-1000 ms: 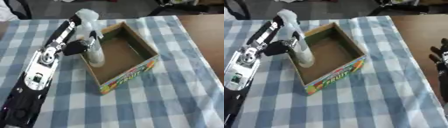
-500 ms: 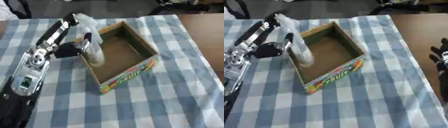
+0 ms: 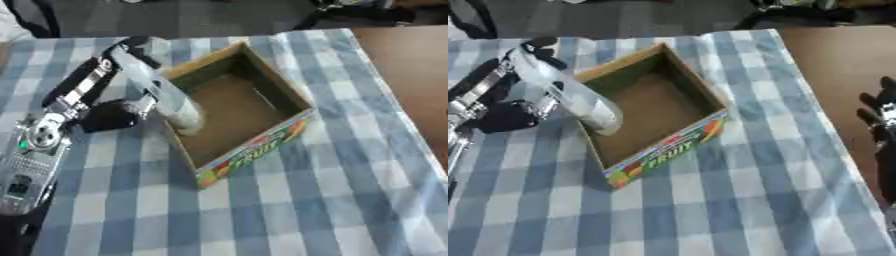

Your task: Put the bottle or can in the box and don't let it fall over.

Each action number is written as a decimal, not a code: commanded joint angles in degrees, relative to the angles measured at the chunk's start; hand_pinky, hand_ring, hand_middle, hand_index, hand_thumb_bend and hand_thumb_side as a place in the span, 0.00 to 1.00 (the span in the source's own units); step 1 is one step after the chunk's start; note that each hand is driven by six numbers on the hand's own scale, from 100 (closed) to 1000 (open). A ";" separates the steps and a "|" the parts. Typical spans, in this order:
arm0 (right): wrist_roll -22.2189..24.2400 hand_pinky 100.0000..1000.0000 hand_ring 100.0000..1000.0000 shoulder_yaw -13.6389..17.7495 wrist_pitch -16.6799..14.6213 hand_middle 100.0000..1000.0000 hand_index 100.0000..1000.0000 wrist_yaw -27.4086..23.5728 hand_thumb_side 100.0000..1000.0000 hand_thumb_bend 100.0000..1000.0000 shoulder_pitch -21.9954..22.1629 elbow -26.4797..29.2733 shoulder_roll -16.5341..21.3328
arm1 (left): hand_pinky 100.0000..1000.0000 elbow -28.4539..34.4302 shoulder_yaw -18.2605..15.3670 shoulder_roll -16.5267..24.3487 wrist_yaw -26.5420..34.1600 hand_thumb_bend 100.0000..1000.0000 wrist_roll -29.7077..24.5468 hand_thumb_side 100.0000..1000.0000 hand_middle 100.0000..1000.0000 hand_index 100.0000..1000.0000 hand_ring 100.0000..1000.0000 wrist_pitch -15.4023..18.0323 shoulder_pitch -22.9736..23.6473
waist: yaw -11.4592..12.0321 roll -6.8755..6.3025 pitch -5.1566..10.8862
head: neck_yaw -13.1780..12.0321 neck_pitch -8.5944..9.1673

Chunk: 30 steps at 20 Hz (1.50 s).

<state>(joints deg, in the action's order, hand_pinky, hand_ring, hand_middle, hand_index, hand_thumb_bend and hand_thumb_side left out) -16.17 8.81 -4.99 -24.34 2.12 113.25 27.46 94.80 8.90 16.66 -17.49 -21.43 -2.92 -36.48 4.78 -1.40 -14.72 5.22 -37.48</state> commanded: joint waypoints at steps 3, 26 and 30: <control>-0.23 0.93 0.91 0.62 -0.08 1.00 0.89 0.46 0.53 0.00 -0.10 1.34 0.89 | 1.00 2.84 -1.18 2.36 1.85 0.00 -1.42 0.26 1.00 0.76 1.00 -1.31 0.41 | 0.17 0.22 1.27 | 0.23 0.40; 0.00 0.93 0.91 0.38 0.39 1.00 0.89 0.48 0.53 0.00 -0.30 1.34 1.08 | 1.00 -4.17 -2.58 -0.24 -9.96 0.00 -9.79 0.20 1.00 0.71 1.00 -0.63 -3.94 | 0.17 -0.27 1.38 | -0.14 0.30; 0.10 0.93 0.91 0.32 0.49 1.00 0.89 0.38 0.53 0.00 -0.47 1.34 1.15 | 1.00 -6.16 -2.27 -1.34 -11.38 0.00 -8.19 0.23 1.00 0.73 1.00 -0.24 -5.91 | 0.09 -0.38 1.34 | -0.53 0.61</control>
<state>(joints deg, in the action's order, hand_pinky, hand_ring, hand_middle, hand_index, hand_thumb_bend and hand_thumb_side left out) -16.05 8.78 -4.61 -24.00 2.04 113.25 27.45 88.51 6.89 15.01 -28.28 -30.27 -3.28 -41.13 4.93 -1.93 -14.71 4.92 -37.46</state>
